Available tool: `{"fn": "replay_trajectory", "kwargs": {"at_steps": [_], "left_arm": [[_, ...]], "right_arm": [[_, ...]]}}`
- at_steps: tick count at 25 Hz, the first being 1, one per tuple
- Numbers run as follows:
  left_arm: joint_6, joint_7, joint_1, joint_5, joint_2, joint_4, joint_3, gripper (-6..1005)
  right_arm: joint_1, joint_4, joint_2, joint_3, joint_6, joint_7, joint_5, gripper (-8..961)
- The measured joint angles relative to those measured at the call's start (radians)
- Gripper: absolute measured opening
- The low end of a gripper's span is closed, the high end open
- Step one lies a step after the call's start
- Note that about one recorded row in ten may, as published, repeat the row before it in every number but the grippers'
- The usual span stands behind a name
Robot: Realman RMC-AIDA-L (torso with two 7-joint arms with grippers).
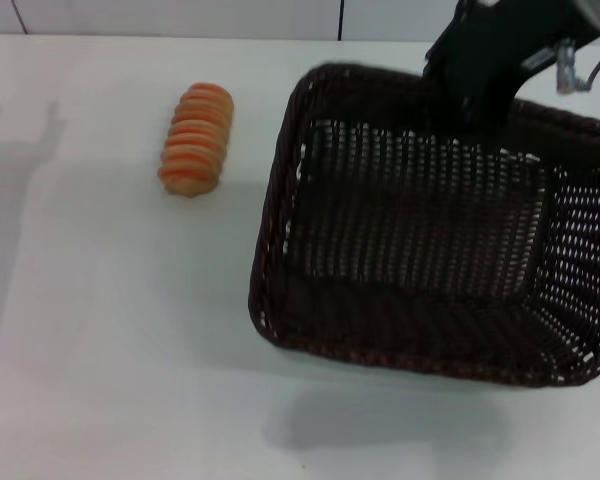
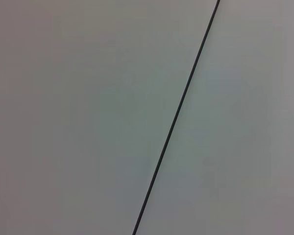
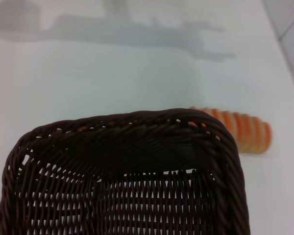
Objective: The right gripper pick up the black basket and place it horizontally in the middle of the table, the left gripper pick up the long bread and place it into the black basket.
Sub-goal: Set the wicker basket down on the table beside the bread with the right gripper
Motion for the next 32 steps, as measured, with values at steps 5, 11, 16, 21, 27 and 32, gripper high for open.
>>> {"fn": "replay_trajectory", "kwargs": {"at_steps": [5, 11, 16, 21, 27, 32], "left_arm": [[0.000, 0.001, -0.004, 0.000, -0.001, 0.000, 0.000, 812], [0.002, 0.001, -0.007, 0.000, -0.001, -0.001, 0.000, 811], [0.010, 0.000, -0.007, 0.000, -0.001, -0.001, 0.001, 810], [0.013, -0.004, -0.004, 0.000, -0.001, -0.001, 0.003, 809], [0.026, -0.008, -0.001, 0.000, -0.001, -0.001, 0.003, 807], [0.029, -0.008, 0.000, 0.000, -0.001, -0.001, 0.003, 806]], "right_arm": [[0.019, -0.054, 0.005, -0.043, -0.004, -0.002, 0.009, 179], [0.052, -0.129, 0.011, -0.091, -0.027, 0.008, -0.001, 178], [0.069, -0.153, 0.016, -0.132, -0.062, 0.047, -0.040, 177], [0.078, -0.182, 0.022, -0.195, -0.129, 0.074, -0.075, 177], [0.091, -0.196, 0.024, -0.229, -0.164, 0.081, -0.082, 273], [0.102, -0.198, 0.028, -0.226, -0.230, 0.094, -0.156, 367]]}}
